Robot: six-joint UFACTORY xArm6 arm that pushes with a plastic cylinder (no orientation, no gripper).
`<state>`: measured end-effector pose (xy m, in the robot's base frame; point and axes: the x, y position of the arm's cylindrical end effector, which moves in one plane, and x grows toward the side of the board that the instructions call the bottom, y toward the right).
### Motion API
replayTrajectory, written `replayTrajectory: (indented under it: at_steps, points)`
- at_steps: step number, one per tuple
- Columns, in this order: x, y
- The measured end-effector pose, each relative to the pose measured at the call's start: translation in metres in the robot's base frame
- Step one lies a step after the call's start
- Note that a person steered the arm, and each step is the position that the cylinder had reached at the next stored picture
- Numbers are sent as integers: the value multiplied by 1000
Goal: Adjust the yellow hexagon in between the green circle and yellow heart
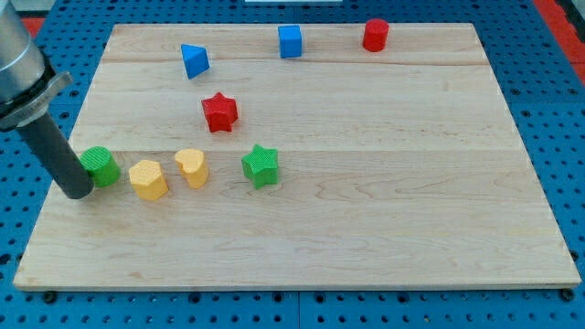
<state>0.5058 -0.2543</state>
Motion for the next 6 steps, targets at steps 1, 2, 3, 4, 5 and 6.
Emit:
replayTrajectory:
  at_steps: [1,2,3,4,5,6]
  points:
    - [31,50]
    - [33,76]
    - [19,78]
    - [5,78]
    - [6,80]
    - [48,137]
